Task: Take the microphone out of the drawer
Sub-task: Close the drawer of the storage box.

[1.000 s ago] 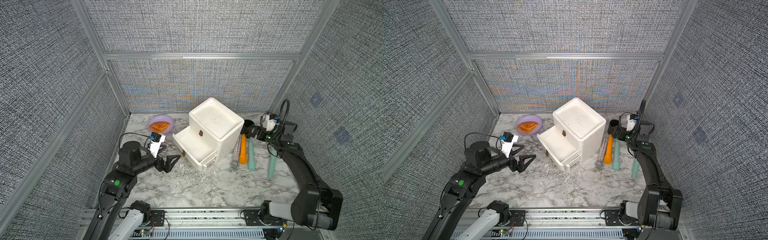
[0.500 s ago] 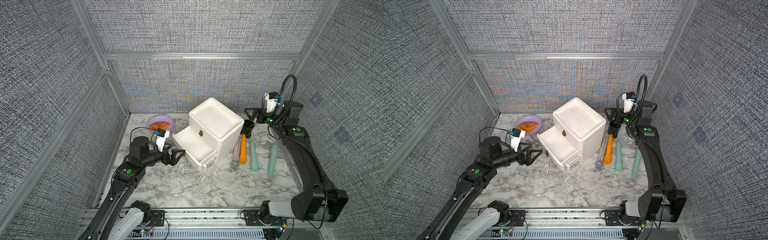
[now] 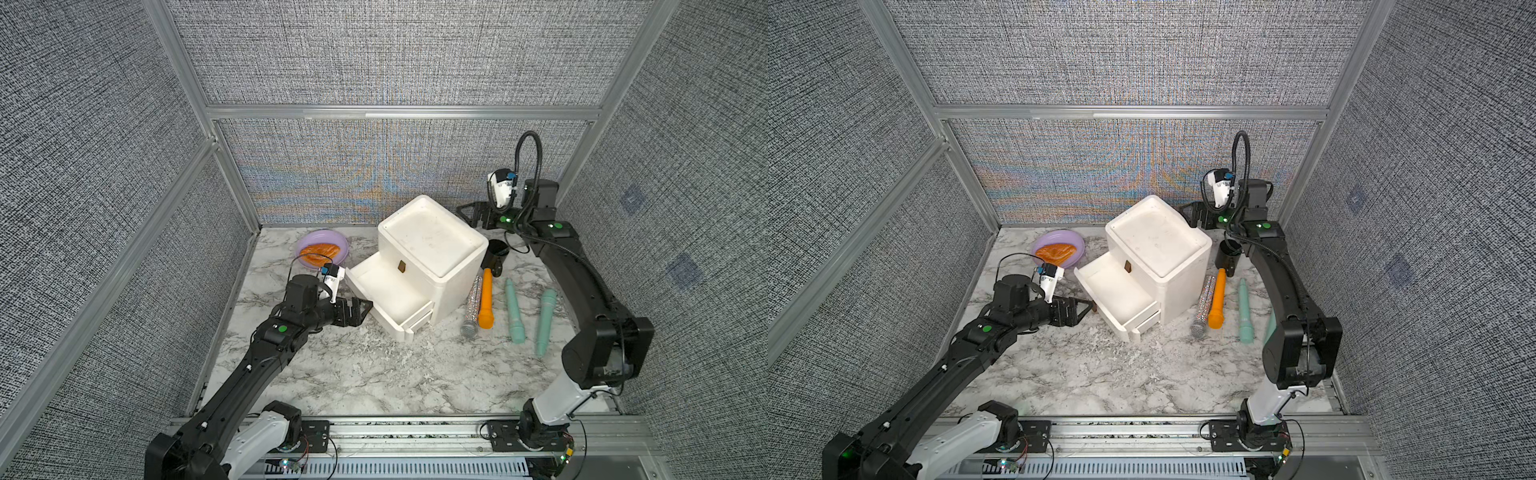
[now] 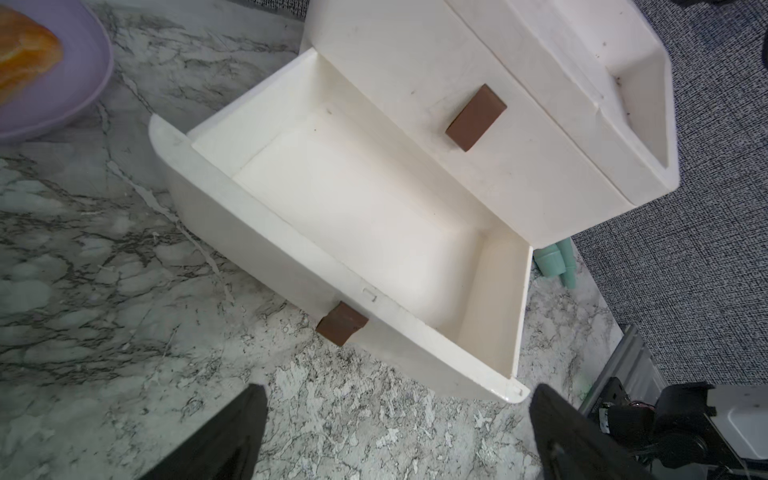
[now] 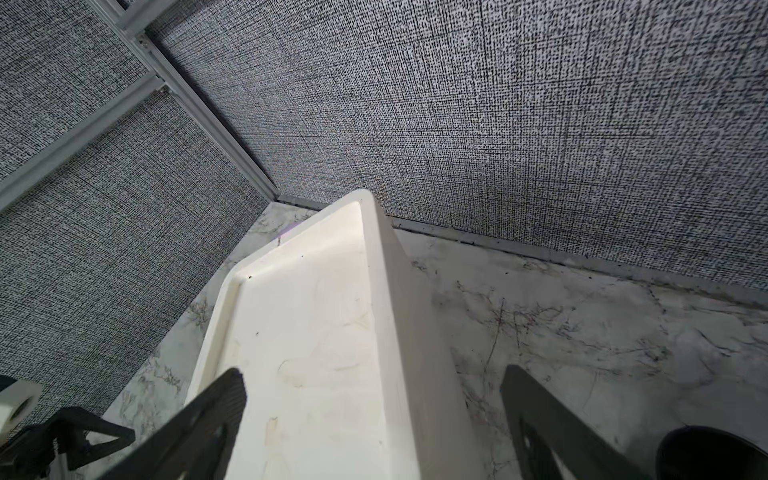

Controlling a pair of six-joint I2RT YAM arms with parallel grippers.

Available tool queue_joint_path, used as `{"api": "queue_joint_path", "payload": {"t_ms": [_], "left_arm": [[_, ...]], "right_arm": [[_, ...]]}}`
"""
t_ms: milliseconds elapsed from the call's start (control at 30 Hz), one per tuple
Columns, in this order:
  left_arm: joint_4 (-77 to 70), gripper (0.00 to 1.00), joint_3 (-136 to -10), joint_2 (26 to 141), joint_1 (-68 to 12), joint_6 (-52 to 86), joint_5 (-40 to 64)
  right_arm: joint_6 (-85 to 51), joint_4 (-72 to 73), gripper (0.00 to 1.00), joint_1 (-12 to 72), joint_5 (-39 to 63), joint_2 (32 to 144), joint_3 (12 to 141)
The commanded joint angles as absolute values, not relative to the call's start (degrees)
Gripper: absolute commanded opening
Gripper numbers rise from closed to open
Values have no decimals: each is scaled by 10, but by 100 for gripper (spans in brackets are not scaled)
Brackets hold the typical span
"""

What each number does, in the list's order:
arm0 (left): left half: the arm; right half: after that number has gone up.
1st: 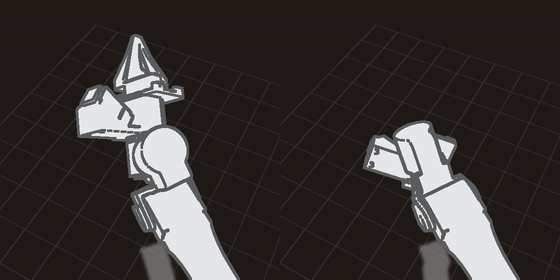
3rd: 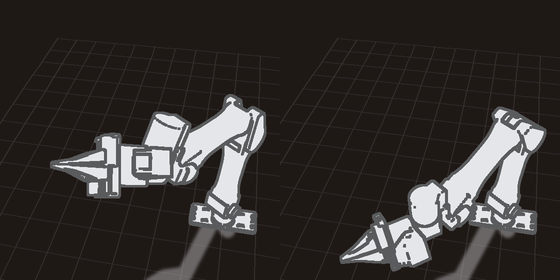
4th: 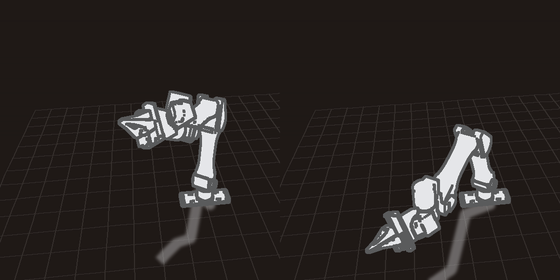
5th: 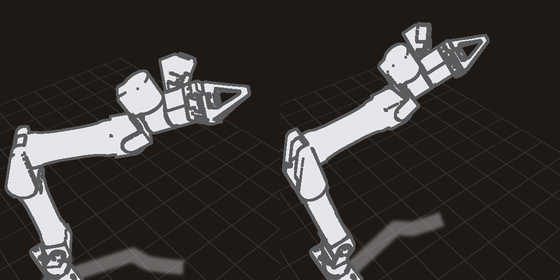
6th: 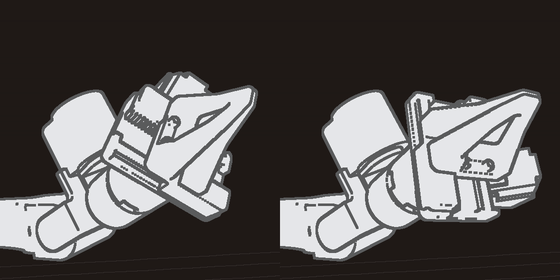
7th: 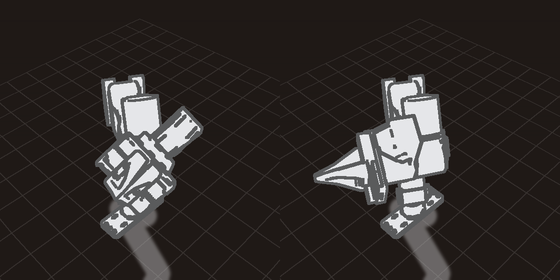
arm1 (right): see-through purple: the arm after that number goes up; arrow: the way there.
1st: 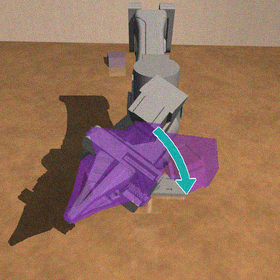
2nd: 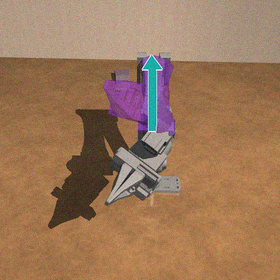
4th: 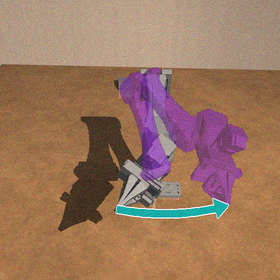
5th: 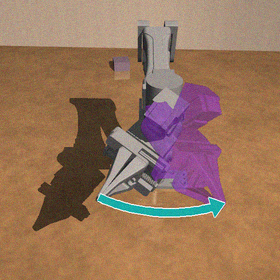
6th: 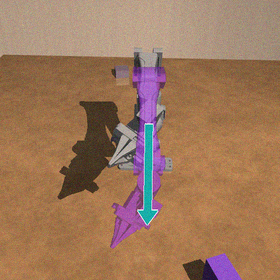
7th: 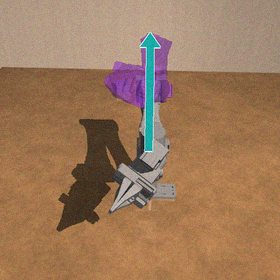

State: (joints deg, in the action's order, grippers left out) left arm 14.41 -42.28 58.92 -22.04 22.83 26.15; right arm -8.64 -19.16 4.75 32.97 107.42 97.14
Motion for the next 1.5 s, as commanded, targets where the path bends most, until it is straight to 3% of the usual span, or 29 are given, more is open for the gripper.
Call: {"api": "queue_joint_path", "payload": {"t_ms": [0,367,533,767,1067,1467], "left_arm": [[84,100,-422,616,-225,257,286],[96,100,-414,668,-233,247,218],[204,100,-430,642,-232,275,81],[246,100,-428,646,-231,297,-19],[177,100,-460,732,-236,313,77],[96,100,-525,839,-300,331,90]], "right_arm": [[-70,-206,98,56,314,1095,984],[-58,-209,98,64,319,1130,972],[-54,-210,98,65,320,1136,970],[-52,-212,98,66,325,1145,976],[-37,-228,98,76,329,1150,977],[-23,-243,98,83,337,1156,979]]}}
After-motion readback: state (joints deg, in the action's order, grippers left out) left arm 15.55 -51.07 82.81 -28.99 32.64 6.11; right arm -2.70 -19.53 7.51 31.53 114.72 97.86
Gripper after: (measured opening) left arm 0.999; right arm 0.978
